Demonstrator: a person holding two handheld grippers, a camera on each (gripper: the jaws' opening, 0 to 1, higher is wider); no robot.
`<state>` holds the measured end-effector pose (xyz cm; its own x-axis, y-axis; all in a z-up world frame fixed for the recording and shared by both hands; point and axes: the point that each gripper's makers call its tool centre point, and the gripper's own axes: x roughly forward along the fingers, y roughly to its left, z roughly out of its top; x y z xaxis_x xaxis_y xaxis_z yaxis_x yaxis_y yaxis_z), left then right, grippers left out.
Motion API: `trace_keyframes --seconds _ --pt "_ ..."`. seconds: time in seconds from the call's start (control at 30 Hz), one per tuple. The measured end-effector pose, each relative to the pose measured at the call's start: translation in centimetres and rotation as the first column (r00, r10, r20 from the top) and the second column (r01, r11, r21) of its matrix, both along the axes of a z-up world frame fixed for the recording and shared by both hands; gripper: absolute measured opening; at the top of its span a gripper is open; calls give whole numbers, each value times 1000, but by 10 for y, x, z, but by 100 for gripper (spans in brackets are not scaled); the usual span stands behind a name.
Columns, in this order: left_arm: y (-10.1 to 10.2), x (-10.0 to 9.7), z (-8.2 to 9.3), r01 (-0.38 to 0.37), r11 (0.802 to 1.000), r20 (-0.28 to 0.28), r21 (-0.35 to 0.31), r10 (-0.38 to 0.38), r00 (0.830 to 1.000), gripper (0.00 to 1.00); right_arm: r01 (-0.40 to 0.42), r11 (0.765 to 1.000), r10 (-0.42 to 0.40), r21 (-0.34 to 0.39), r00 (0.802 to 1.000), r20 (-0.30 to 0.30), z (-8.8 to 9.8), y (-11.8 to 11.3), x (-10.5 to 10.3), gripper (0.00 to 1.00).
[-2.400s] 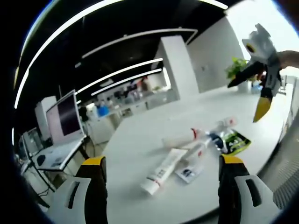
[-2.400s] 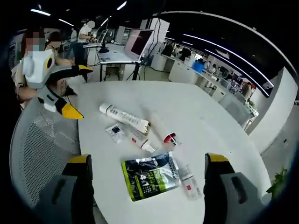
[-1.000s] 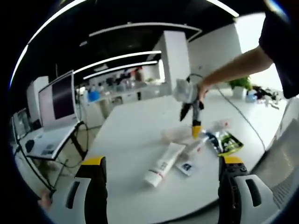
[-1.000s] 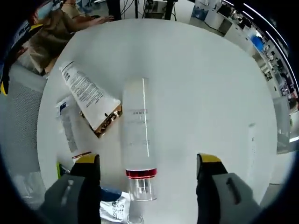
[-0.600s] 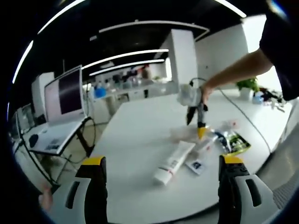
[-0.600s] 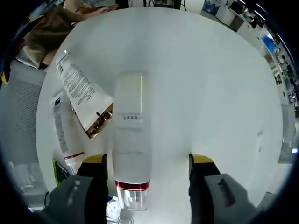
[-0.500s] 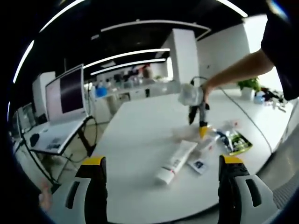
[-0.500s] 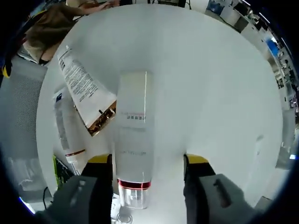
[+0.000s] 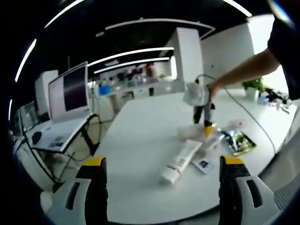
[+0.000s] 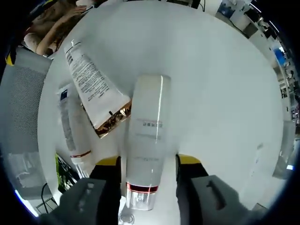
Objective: Arrange the skincare products in the storage area until every visible bottle or jar stands upright without overlapping.
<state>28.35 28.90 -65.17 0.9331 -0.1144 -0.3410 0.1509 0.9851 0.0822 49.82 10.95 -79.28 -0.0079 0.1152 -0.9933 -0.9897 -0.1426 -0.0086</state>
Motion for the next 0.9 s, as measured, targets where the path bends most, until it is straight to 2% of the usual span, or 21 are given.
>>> trace_keyframes --seconds 0.07,0.1,0.13,0.17,0.3,0.4,0.43,0.53,0.63,0.7,0.73,0.83,0.9 --pt "-1 2 -2 13 1000 -6 12 -13 1000 97 35 999 -35 3 999 1 0 2 3 36" --pt "-1 3 -3 19 1000 -9 17 -19 1000 97 37 999 -37 6 999 -2 1 4 3 29" --pt "-3 5 -1 33 999 -1 24 -33 999 97 25 999 -25 21 999 24 1 8 10 29" --pt "-4 6 1 45 998 10 34 -46 999 97 47 999 -47 12 999 7 3 8 2 29" --pt "-1 12 11 50 998 37 50 -51 998 97 55 998 -55 0 998 18 3 9 -1 27" --pt "0 15 13 53 997 46 53 -56 997 97 122 993 -122 -4 992 35 5 5 3 27" --pt "0 16 13 56 997 47 61 -59 997 97 119 993 -119 0 992 48 6 5 2 27" --pt "1 17 15 51 997 54 63 -55 997 97 80 997 -81 14 989 121 10 4 5 26" --pt "0 20 12 78 995 47 58 -81 996 97 49 999 -51 12 987 155 15 3 6 26" --pt "0 21 5 101 993 -2 69 -101 995 97 35 999 -33 -5 978 206 20 0 13 26" --pt "2 21 5 110 990 -13 89 -109 994 95 8 1000 -4 -12 967 256 24 -2 19 26" --pt "7 23 5 115 987 -9 114 -115 993 88 12 1000 -8 -13 952 306 31 -4 21 26" --pt "10 26 4 116 985 -18 124 -115 993 86 -18 1000 22 -15 929 370 39 -3 25 26"
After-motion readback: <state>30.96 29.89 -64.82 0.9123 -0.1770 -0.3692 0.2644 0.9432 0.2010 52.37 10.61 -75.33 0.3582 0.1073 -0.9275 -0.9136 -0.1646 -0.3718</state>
